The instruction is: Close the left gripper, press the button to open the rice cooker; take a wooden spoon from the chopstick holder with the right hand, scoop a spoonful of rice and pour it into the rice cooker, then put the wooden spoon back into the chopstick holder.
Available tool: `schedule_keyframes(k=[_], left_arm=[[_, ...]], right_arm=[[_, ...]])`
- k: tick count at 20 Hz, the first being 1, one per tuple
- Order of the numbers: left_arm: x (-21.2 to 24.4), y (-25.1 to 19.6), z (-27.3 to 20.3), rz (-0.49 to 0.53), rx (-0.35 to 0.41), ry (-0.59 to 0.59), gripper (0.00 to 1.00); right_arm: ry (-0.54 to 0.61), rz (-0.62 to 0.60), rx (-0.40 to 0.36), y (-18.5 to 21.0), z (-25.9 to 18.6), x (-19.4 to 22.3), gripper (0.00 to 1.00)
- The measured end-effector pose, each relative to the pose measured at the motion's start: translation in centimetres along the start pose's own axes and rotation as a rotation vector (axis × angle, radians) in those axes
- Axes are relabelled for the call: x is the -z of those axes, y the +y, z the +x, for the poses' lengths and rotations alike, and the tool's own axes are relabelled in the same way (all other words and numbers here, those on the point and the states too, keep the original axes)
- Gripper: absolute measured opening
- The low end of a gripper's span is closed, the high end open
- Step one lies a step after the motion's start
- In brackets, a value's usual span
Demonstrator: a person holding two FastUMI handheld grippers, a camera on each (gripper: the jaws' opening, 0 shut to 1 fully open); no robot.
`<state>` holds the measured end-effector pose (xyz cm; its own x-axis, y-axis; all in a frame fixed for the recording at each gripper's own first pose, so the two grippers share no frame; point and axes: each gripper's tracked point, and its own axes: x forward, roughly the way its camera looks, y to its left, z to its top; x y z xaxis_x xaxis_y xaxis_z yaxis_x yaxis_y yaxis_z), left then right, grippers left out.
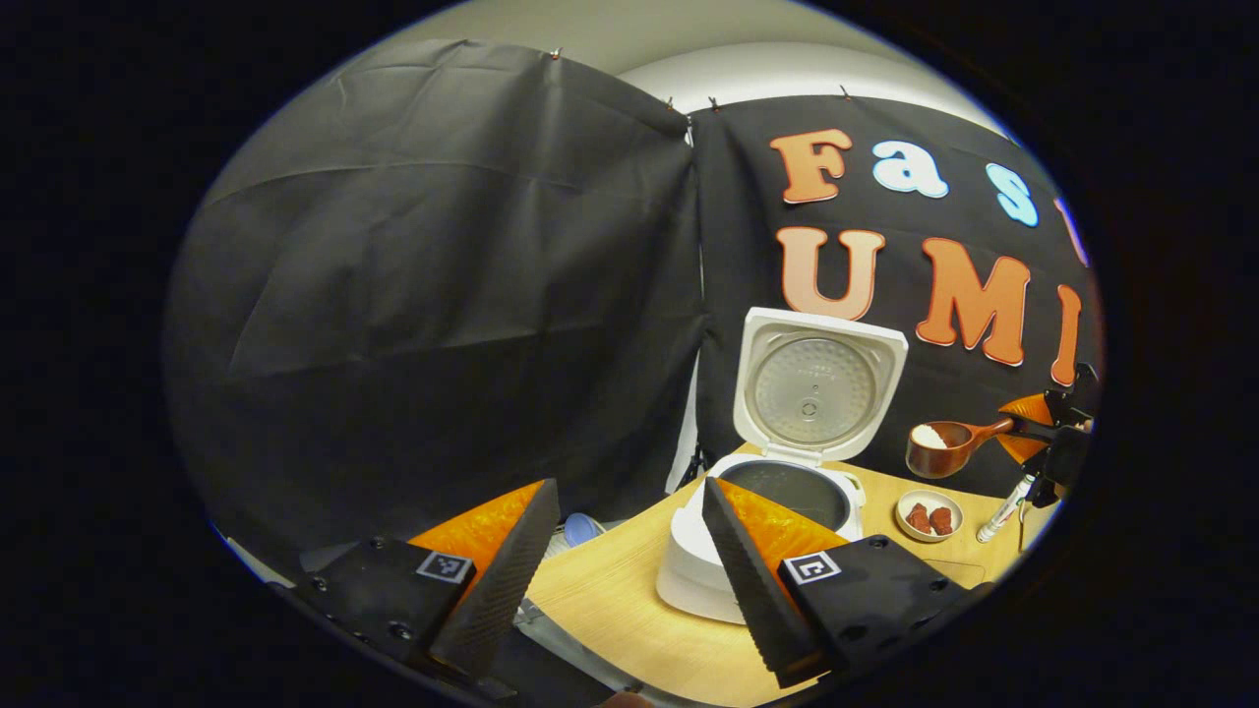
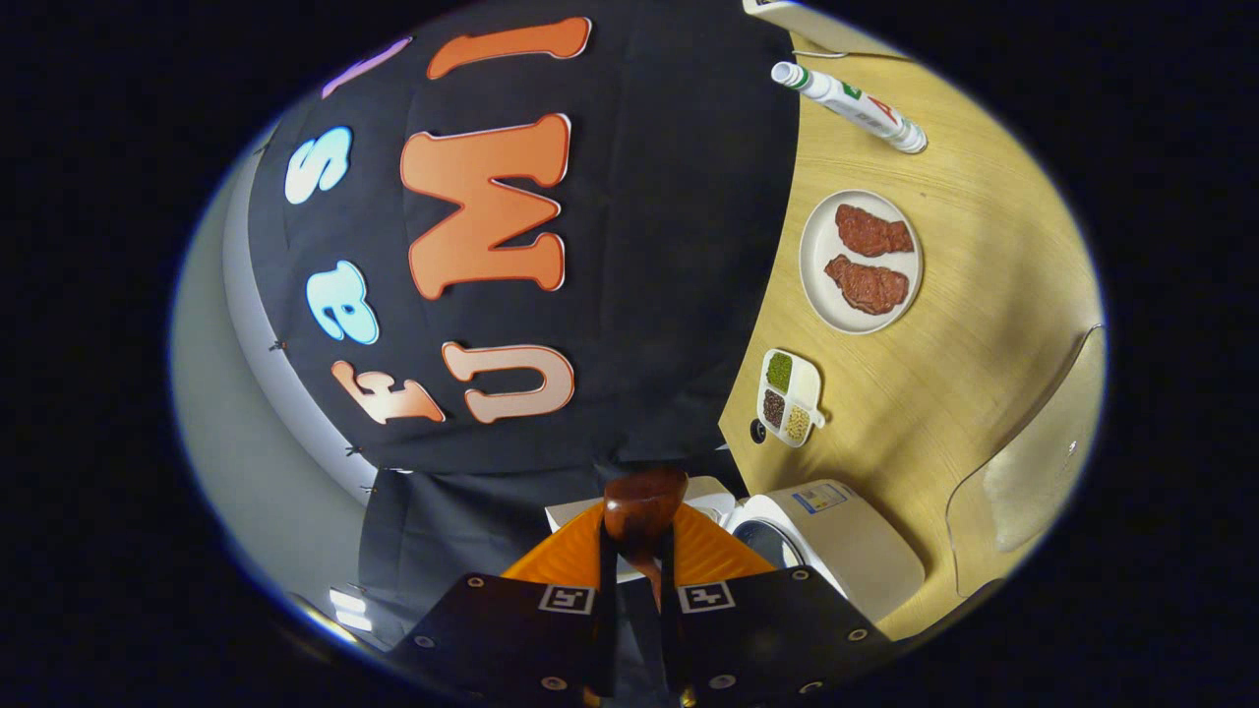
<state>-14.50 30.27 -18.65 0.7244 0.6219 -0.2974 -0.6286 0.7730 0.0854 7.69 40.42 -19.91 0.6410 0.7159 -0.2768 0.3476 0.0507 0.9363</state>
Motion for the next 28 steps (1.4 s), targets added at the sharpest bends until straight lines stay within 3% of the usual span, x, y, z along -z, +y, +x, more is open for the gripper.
schedule_keyframes(k=[8,9,10,13,18,28], left_arm=[[1.1,2.8,0.9,-0.016,-0.062,0.032,1.0],[1.2,3.1,1.1,-0.02,-0.068,0.035,1.0],[1.4,3.2,1.2,-0.024,-0.073,0.041,0.99],[2.1,4.2,1.2,-0.033,-0.099,0.057,1.0],[2.7,5.1,1.4,-0.051,-0.123,0.077,0.99],[2.8,3.3,2.8,-0.032,-0.079,0.084,1.0]], right_arm=[[-0.033,-0.292,0.061,1.8,6.5,5.9,0.17],[-0.041,-0.337,0.067,1.9,7.0,6.3,0.12],[-0.061,-0.392,0.082,1.7,7.3,6.5,0.17],[-0.072,-0.541,0.124,1.0,8.4,7.6,0.17],[-0.101,-0.727,0.114,2.0,9.4,8.7,0.17],[-0.098,-1.183,0.004,4.7,8.6,13.1,0.17]])
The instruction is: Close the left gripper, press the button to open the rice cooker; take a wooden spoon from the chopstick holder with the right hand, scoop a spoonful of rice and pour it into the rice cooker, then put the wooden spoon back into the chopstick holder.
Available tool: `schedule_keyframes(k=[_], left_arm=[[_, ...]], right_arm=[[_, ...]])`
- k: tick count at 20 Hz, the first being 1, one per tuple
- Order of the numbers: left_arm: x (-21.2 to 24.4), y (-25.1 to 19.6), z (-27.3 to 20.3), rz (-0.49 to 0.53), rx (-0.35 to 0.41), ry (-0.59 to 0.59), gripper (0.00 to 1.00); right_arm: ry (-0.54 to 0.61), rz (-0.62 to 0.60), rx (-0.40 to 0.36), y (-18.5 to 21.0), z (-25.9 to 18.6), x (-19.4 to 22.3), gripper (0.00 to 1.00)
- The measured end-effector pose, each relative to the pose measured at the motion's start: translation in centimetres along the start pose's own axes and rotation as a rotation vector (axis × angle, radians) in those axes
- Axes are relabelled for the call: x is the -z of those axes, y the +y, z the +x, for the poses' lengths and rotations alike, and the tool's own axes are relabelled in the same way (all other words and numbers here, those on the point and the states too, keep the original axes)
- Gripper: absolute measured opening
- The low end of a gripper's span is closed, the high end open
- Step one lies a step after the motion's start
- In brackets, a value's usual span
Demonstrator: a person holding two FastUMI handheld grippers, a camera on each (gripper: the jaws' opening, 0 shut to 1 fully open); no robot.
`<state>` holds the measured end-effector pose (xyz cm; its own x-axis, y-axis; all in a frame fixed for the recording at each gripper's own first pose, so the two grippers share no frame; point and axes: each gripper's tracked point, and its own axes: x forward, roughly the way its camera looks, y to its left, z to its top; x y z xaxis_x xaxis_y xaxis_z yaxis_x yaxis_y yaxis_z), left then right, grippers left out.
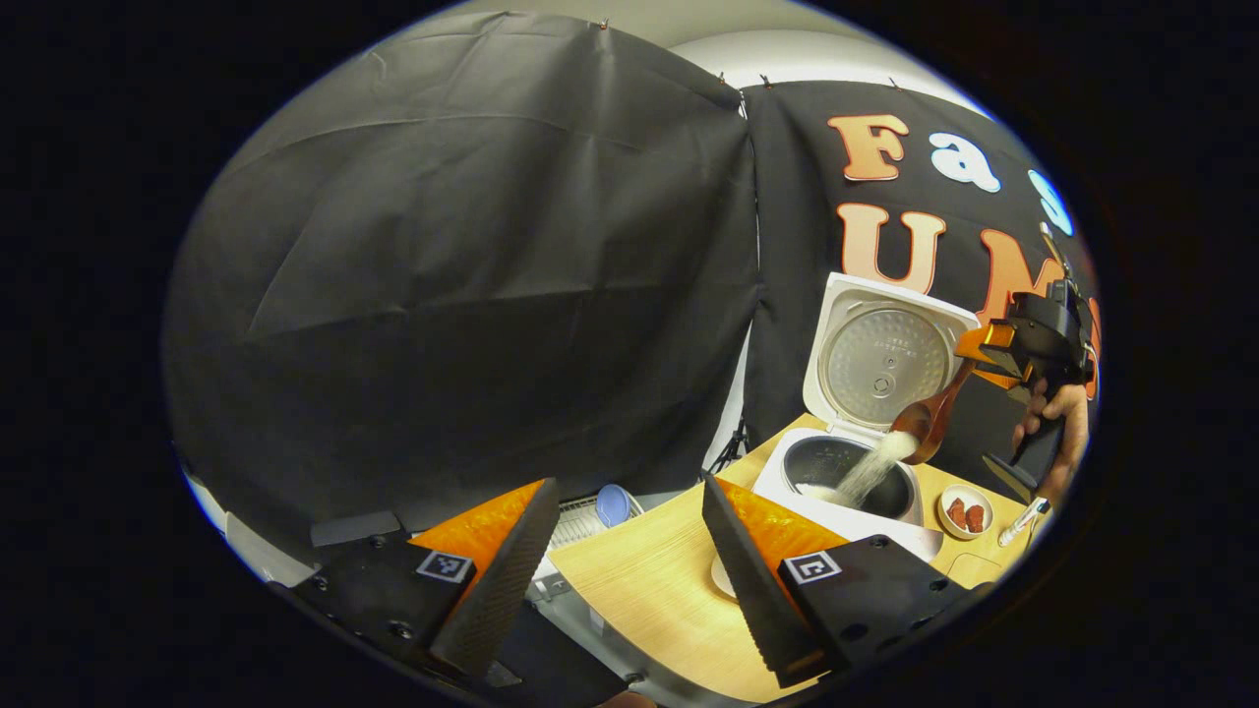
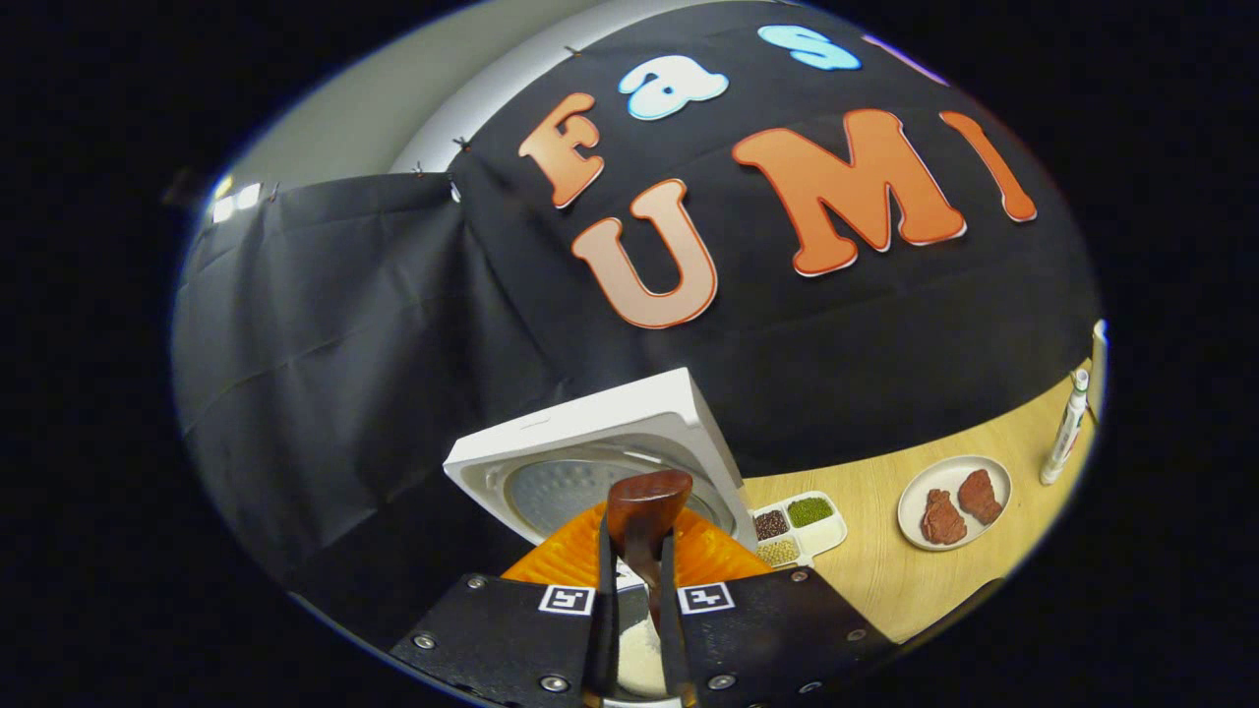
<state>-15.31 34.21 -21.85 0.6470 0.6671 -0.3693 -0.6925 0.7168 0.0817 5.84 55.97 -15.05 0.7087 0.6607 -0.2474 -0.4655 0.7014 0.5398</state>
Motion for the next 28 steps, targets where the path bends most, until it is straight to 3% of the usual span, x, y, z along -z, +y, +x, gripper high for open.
schedule_keyframes(k=[12,16,19,23,28], left_arm=[[-0.3,-1.3,0.3,0.045,0.033,-0.015,1.0],[-0.8,-2.8,0.5,0.058,0.06,-0.021,0.99],[-1.7,-4.4,0.2,0.071,0.084,-0.048,1.0],[-1.7,-7.1,-0.7,0.084,0.125,-0.056,0.99],[-2.2,-10.7,-2.2,0.117,0.167,-0.076,1.0]], right_arm=[[-0.045,-0.39,-0.142,3.5,-2.4,1.5,0.17],[-0.085,-0.466,-0.212,5.2,-3.7,0.6,0.17],[-0.089,-0.415,-0.239,4.9,-4.6,-0.4,0.17],[-0.081,-0.248,-0.233,3.0,-6.5,-2.8,0.17],[-0.123,-0.134,-0.157,-3.3,-10.8,-7.0,0.17]])
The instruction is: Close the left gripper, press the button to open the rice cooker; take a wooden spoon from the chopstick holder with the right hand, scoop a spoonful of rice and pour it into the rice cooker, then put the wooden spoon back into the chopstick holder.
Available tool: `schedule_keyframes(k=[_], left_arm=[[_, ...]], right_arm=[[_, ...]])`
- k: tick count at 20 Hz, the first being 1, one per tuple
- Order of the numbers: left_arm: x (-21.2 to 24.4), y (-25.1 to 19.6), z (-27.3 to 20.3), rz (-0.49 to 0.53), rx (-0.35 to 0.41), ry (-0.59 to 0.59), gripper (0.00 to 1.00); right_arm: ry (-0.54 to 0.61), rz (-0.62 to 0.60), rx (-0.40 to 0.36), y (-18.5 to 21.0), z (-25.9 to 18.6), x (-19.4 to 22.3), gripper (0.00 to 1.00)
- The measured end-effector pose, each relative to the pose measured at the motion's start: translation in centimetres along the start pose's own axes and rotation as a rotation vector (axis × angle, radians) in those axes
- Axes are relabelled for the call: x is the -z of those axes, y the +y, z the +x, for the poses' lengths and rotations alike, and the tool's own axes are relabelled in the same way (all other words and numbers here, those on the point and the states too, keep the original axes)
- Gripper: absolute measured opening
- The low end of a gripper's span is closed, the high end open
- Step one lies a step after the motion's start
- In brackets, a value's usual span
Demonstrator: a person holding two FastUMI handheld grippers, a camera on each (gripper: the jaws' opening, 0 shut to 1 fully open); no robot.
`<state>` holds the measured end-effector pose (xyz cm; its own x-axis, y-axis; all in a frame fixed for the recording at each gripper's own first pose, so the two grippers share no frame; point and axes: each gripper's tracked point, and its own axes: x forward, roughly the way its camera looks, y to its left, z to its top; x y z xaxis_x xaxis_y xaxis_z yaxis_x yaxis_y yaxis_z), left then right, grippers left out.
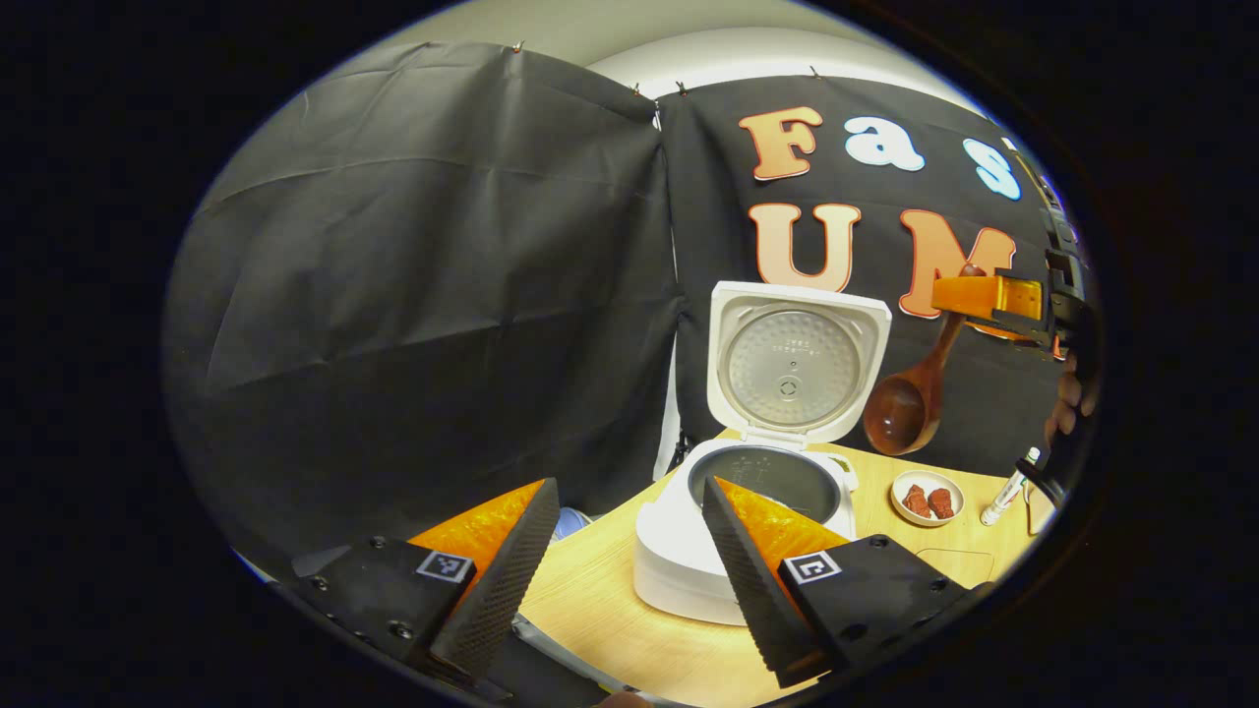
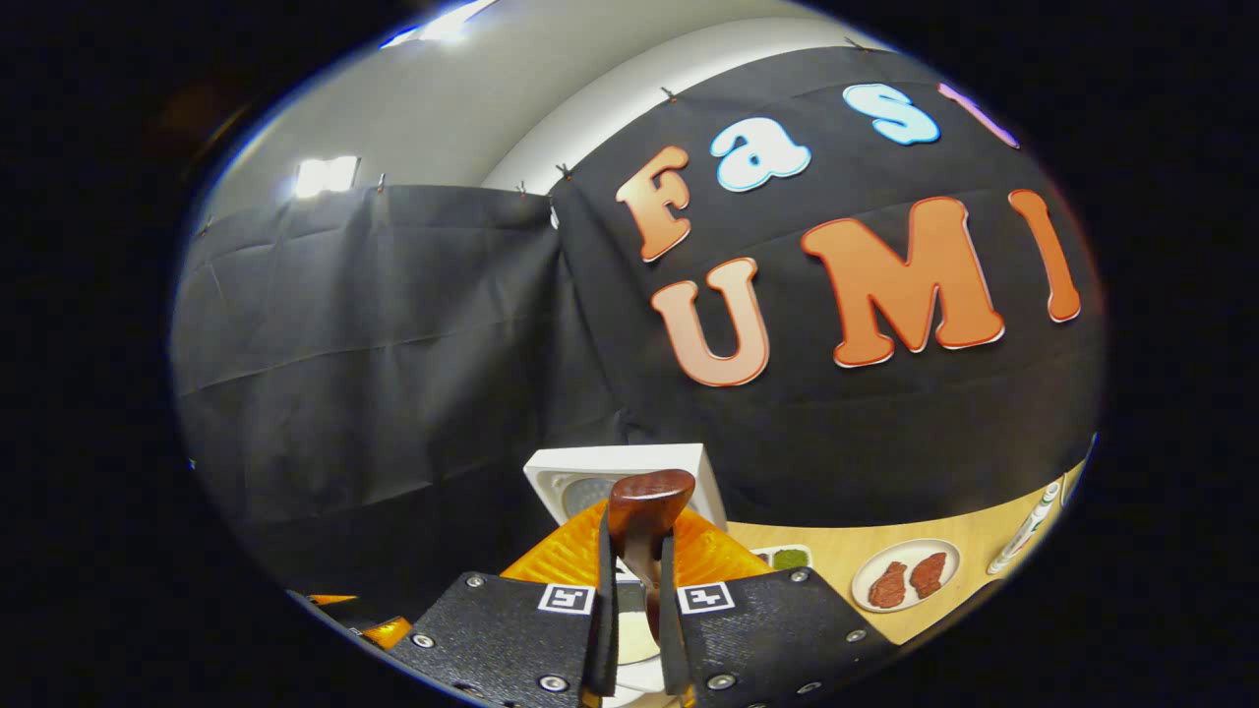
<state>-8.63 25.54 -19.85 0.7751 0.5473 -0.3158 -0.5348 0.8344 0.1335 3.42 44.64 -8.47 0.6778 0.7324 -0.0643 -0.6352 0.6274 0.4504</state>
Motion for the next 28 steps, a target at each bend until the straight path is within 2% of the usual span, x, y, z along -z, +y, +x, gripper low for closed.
schedule_keyframes(k=[3,8,11,16,20,23,28], left_arm=[[-0.3,-2.2,-0.5,0.029,0.025,-0.019,0.99],[-1.1,-7.4,-1.1,0.06,0.109,-0.033,0.99],[-0.6,-10.2,-1.3,0.066,0.154,-0.014,0.99],[-0.1,-14.1,-1.9,0.083,0.206,0.01,0.99],[0.5,-16.8,-2.3,0.087,0.246,0.038,0.99],[-0.3,-18.4,-2.4,0.104,0.269,0.013,0.99],[-0.9,-19.7,-2.3,0.125,0.292,0.001,0.99]], right_arm=[[-0.015,0.019,0.079,-4.8,-3.7,-0.8,0.17],[-0.011,0.055,0.259,-13.8,-9.9,-0.3,0.17],[0.017,0.067,0.385,-19.0,-14.2,1.4,0.17],[0.05,0.118,0.566,-25.3,-22.2,4.3,0.17],[0.082,0.178,0.683,-28.5,-28.3,6.6,0.17],[0.131,0.218,0.741,-30.3,-32.0,8.8,0.17],[0.123,0.282,0.803,-31.2,-35.4,10.5,0.17]])
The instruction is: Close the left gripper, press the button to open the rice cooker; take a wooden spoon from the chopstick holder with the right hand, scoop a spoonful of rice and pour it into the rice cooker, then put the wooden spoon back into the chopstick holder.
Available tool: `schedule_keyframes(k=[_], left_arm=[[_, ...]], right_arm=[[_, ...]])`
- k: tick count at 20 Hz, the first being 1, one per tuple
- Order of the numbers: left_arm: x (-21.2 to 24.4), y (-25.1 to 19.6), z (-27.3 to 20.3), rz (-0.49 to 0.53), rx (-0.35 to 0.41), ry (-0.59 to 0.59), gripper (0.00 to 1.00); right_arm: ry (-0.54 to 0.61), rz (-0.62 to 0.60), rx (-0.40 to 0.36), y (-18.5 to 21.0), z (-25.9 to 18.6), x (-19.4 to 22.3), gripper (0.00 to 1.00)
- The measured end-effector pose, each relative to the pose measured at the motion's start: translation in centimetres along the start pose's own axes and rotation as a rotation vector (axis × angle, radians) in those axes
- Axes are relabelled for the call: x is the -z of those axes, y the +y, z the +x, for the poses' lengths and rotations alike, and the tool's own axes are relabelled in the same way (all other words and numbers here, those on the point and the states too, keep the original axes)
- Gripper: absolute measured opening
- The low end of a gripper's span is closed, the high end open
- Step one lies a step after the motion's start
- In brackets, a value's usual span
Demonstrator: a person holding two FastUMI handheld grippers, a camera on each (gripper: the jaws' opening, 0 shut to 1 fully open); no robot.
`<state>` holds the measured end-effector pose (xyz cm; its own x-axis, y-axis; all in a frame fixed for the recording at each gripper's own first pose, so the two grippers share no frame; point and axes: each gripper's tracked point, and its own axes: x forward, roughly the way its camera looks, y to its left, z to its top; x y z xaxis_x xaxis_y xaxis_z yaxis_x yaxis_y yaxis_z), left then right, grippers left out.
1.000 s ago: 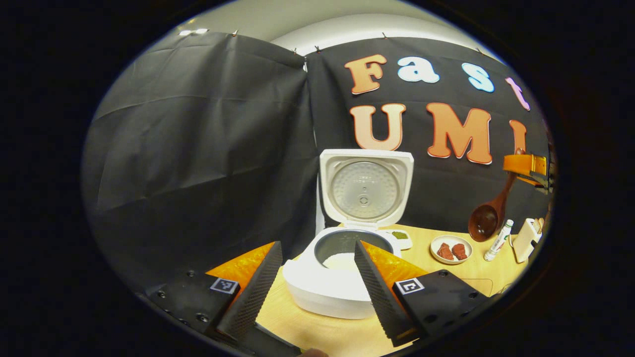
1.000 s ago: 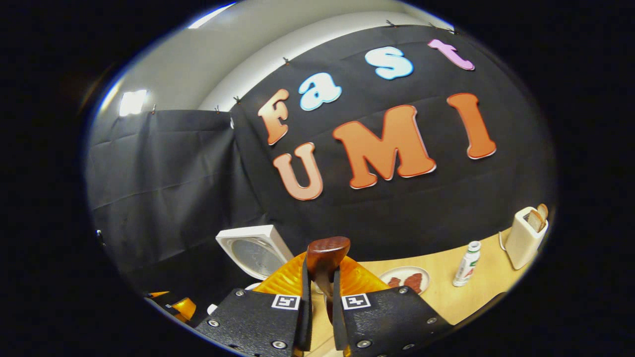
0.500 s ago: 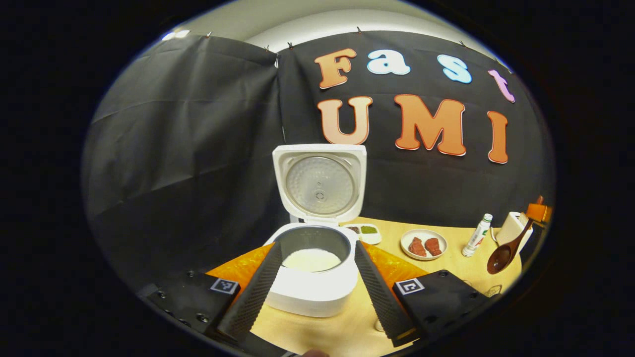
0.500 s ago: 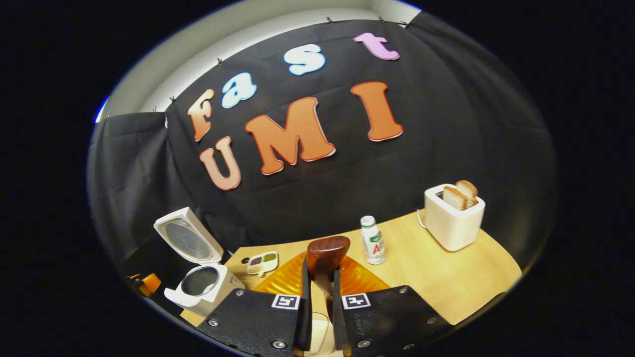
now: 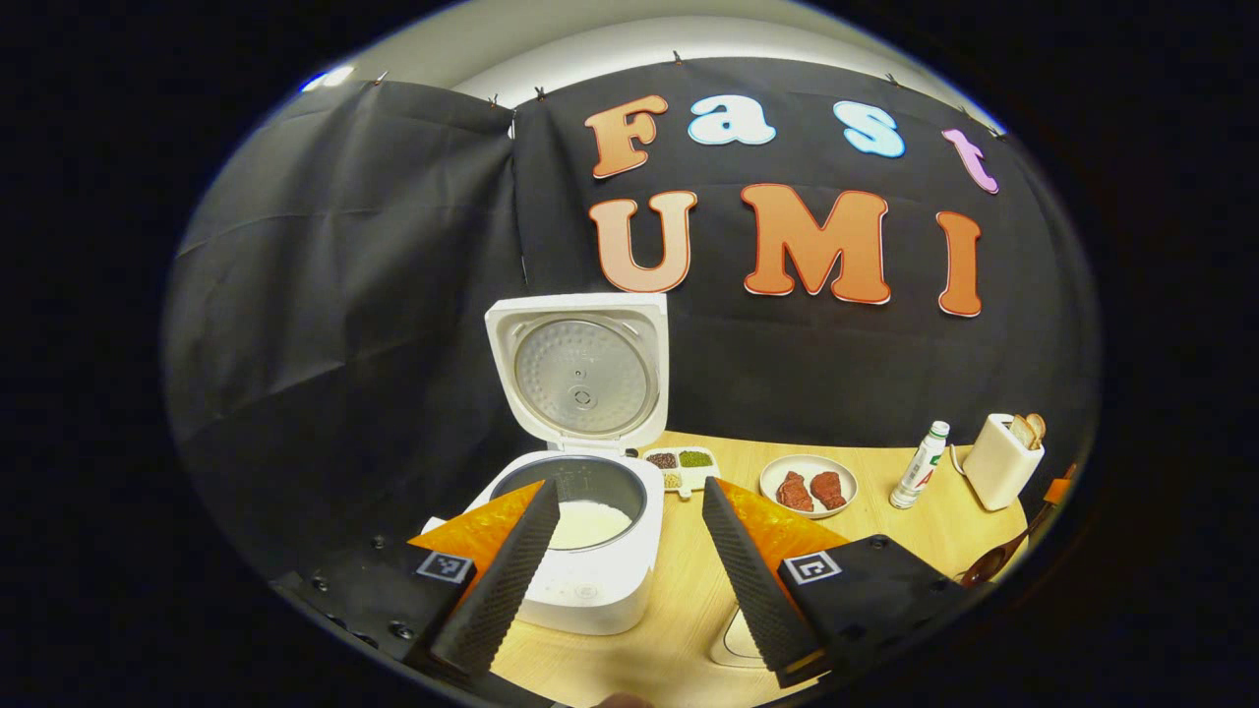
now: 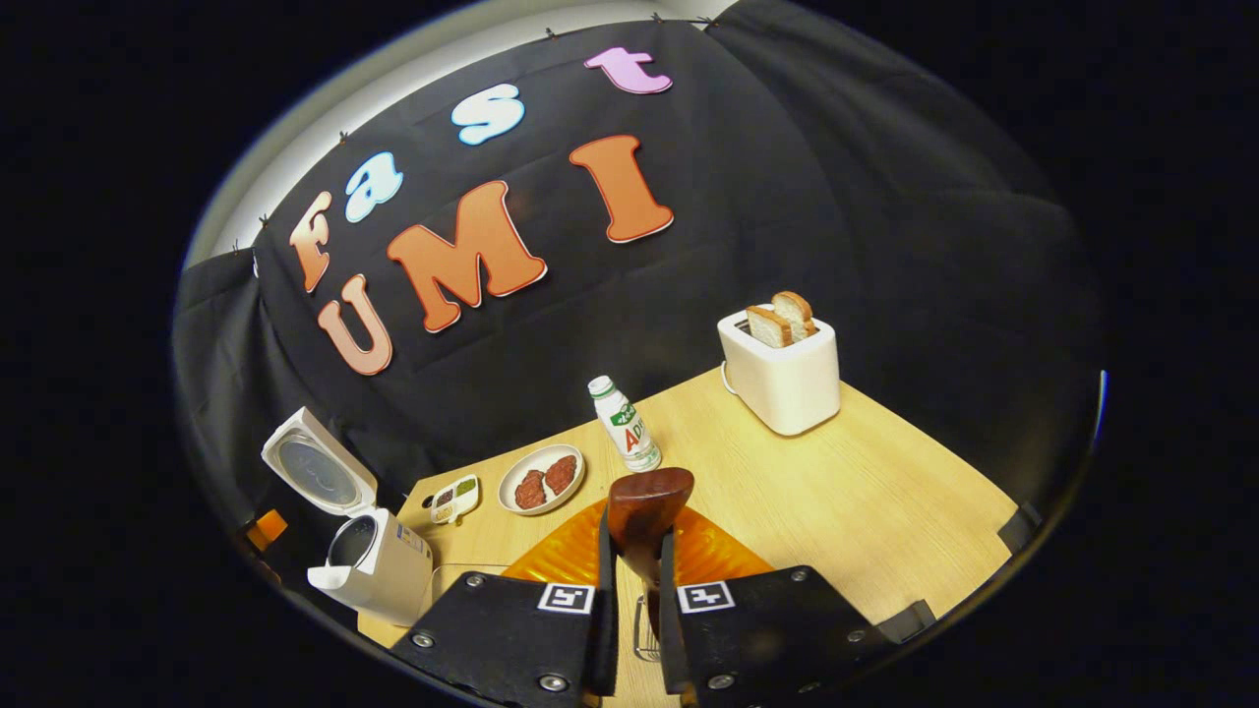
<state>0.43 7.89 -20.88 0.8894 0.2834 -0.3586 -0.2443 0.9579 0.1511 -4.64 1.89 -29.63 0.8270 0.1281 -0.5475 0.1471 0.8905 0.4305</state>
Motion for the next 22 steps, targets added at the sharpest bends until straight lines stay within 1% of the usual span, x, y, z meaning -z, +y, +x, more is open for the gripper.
schedule_keyframes(k=[1,2,6,9,11,15,16,17,18,19,20,21,22], left_arm=[[0.2,0.1,0.1,0.003,0.003,-0.001,1.0],[0.0,-0.1,0.2,0.006,0.005,-0.005,0.99],[-0.9,-0.1,0.3,0.024,0.007,-0.03,0.99],[-1.2,0.1,0.4,0.038,0.009,-0.041,0.99],[-1.4,0.4,0.4,0.041,0.002,-0.046,0.99],[-2.9,1.8,0.7,0.048,-0.031,-0.08,0.99],[-3.5,2.2,1.1,0.043,-0.037,-0.09,0.99],[-4.1,2.7,1.5,0.037,-0.043,-0.102,0.99],[-4.9,3.0,2.0,0.035,-0.046,-0.116,0.99],[-5.7,3.1,2.3,0.039,-0.042,-0.13,0.99],[-6.8,3.4,2.9,0.037,-0.045,-0.147,0.99],[-7.8,3.5,3.6,0.034,-0.033,-0.156,0.98],[-8.6,3.7,4.4,0.024,-0.028,-0.159,0.99]], right_arm=[[0.007,0.006,0.007,-0.4,0.1,0.6,0.17],[0.016,0.025,0.008,-0.5,0.0,1.1,0.17],[0.052,0.058,0.028,-1.3,1.0,3.8,0.17],[0.061,0.085,0.027,-1.5,1.6,4.8,0.17],[0.082,0.119,0.027,-1.8,2.1,5.8,0.21],[0.093,0.15,0.03,-2.1,2.4,6.2,0.28],[0.111,0.147,0.043,-2.5,2.6,6.4,0.34],[0.133,0.137,0.05,-2.7,2.5,6.6,0.27],[0.14,0.125,0.056,-2.9,2.6,6.4,0.42],[0.149,0.108,0.061,-3.2,2.6,6.3,0.46],[0.15,0.089,0.065,-3.4,2.1,6.0,0.55],[0.147,0.068,0.065,-3.5,1.8,5.5,0.49],[0.149,0.047,0.067,-3.6,1.5,5.2,0.67]])
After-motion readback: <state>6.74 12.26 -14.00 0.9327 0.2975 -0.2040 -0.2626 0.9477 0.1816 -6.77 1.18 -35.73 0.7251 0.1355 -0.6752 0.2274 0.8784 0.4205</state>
